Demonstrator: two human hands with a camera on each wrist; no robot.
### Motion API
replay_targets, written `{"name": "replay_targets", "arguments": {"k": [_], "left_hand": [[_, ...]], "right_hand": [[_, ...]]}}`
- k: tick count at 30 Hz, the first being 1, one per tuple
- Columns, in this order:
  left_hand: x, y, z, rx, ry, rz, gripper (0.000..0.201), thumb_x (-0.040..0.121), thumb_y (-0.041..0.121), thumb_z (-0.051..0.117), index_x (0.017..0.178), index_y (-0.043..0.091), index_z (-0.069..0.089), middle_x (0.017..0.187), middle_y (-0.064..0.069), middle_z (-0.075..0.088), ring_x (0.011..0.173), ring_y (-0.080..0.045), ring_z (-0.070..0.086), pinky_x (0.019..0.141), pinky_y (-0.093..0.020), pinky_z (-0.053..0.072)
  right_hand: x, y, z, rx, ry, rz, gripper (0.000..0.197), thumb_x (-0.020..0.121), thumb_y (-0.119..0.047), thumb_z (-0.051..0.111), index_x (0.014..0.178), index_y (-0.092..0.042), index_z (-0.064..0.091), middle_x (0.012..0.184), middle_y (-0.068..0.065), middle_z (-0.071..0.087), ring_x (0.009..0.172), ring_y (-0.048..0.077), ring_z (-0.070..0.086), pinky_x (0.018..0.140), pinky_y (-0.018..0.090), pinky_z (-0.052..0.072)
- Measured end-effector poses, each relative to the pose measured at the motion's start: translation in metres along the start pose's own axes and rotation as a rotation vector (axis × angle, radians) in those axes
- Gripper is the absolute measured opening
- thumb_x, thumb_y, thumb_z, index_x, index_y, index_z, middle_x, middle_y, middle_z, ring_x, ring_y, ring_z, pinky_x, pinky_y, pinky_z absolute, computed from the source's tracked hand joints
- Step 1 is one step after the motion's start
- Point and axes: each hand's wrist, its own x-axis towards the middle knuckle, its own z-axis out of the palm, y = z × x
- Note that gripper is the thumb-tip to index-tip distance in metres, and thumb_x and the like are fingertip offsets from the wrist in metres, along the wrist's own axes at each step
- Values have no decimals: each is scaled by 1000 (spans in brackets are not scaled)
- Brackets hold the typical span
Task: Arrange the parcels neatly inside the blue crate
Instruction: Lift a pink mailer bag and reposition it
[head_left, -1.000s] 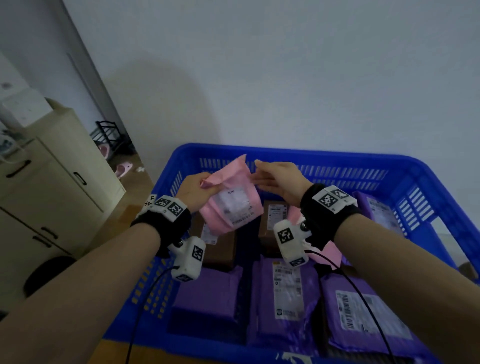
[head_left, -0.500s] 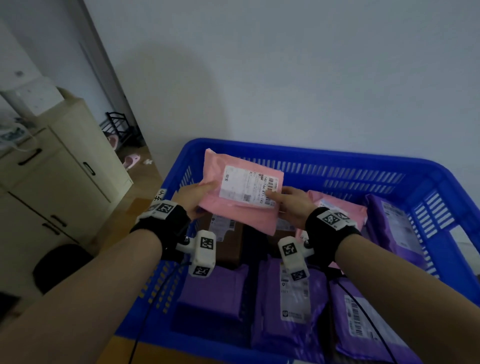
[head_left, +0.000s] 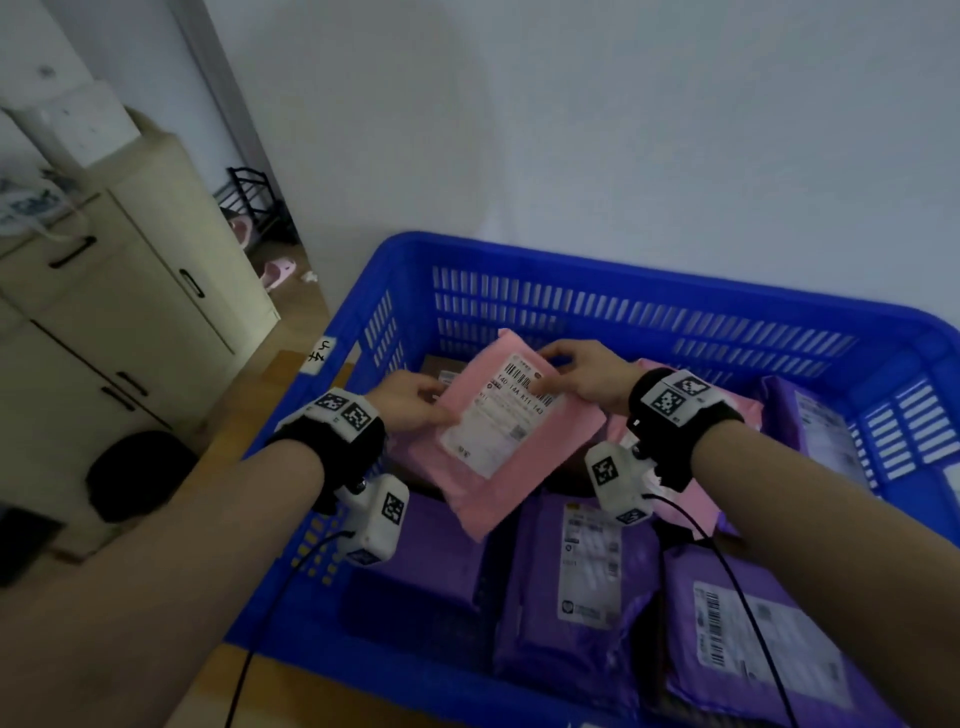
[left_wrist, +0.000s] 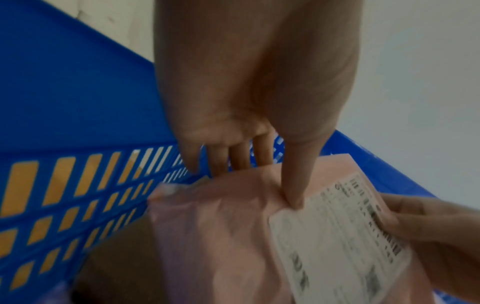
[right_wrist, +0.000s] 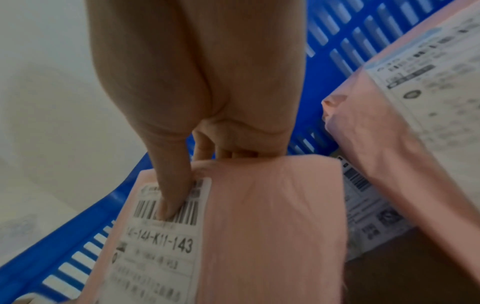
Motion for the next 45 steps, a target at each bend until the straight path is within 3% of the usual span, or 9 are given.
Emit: {"name": "replay_targets", "arguments": {"k": [4,10,14,20,24,30,35,41,45], "left_hand": [[0,1,5,-107,-103,-31,51,80,16,73,129,9,56,122,-8,64,112,-27,62,82,-31,52],[9,-7,4,-337,-21,-123,45,84,9,68,127,2,56,125,-14,62,113,-33,60,99,-44,49],[18,-12,6,-412,63,-191,46,86,10,65,129,-2,54,127,-20,61,113,-34,60,98,-45,49],[31,-14,12,-348,128,-264,45,88,12,64,129,-3,53,128,-20,60,115,-34,59,90,-37,48],[40,-15,16,-321,183,-306,44,90,10,60,130,-4,51,131,-20,57,119,-34,56,97,-40,45],[52,-16,21,-188,271,-304,37,92,5,49,128,-4,53,130,-22,57,118,-35,55,95,-36,44],[51,-20,21,-139,262,-287,35,91,1,45,123,-6,57,127,-24,58,116,-38,56,99,-42,46],[30,-16,12,-6,275,-327,40,91,4,47,127,-14,49,133,-28,51,122,-37,51,98,-41,43],[9,-13,13,69,250,-361,43,89,9,50,125,-15,50,131,-29,52,120,-37,54,94,-42,46]], "right_hand": [[7,0,1,-41,-16,-1,50,72,-21,80,117,-15,59,112,9,67,100,25,67,95,45,52],[12,11,2,17,243,-16,71,77,-24,77,137,-7,43,136,11,50,125,26,49,96,31,43],[13,22,28,96,406,34,68,77,-9,74,135,-6,40,129,13,52,114,26,55,92,33,48],[18,40,74,376,211,236,69,79,13,61,138,-8,32,80,7,54,89,28,58,83,49,55],[23,44,78,543,140,314,75,77,20,56,139,-13,32,75,11,57,72,22,57,67,37,54],[36,40,91,370,149,286,64,75,13,60,134,-6,45,124,22,59,90,22,58,88,37,56],[33,33,91,461,94,294,68,75,20,60,134,-9,41,107,17,60,92,28,61,74,39,58],[19,47,91,379,86,315,84,71,21,66,143,-7,32,130,22,52,117,35,55,92,45,51],[0,60,96,456,-3,363,56,91,7,48,143,-3,30,123,29,53,81,38,66,59,30,57]]}}
